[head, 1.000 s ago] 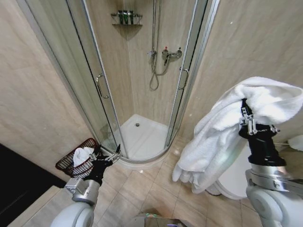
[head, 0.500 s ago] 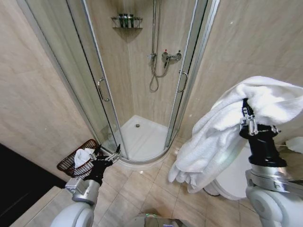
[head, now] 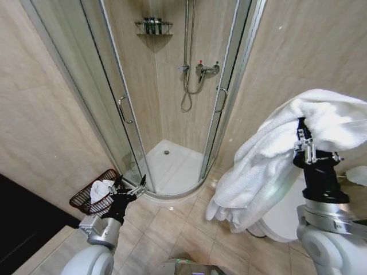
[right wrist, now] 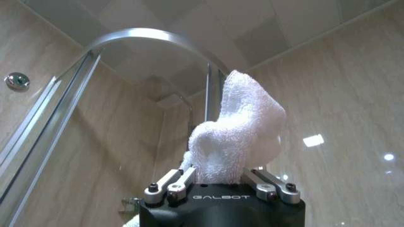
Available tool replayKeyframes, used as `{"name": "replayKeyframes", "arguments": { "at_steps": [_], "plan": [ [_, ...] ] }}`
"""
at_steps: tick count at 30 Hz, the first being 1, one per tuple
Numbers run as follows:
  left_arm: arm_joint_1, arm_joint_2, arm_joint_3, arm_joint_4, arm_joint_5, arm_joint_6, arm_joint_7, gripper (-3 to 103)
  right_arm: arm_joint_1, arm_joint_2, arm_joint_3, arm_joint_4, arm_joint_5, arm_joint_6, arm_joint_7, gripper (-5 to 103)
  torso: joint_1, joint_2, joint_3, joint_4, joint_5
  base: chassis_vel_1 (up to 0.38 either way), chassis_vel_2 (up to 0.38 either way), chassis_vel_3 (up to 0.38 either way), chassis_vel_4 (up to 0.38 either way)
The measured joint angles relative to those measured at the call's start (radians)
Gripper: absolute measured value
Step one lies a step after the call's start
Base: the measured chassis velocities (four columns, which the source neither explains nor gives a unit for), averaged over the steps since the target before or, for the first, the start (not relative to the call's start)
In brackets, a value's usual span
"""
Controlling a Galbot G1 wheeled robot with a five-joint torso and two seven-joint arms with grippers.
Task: Discard the used towel into the hamper.
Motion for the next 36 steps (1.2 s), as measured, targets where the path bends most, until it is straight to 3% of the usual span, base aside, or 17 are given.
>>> {"name": "replayKeyframes", "arguments": {
  "at_steps": [29, 36],
  "plan": [
    [0.000, 0.000, 0.000, 0.000, 0.000, 0.000, 0.000, 100, -0.001, -0.003, -0.004, 0.000, 0.033, -0.011, -0.009, 18, -0.003, -0.007, -0.004, 0.0004, 0.0000, 0.064, 0.059, 0.068, 0.061],
    [0.000, 0.000, 0.000, 0.000, 0.000, 0.000, 0.000, 100, 0.001, -0.005, -0.003, 0.000, 0.044, -0.018, -0.010, 18, 0.008, 0.017, 0.008, 0.0003, 0.0000, 0.000, 0.000, 0.000, 0.000]
  ]
}}
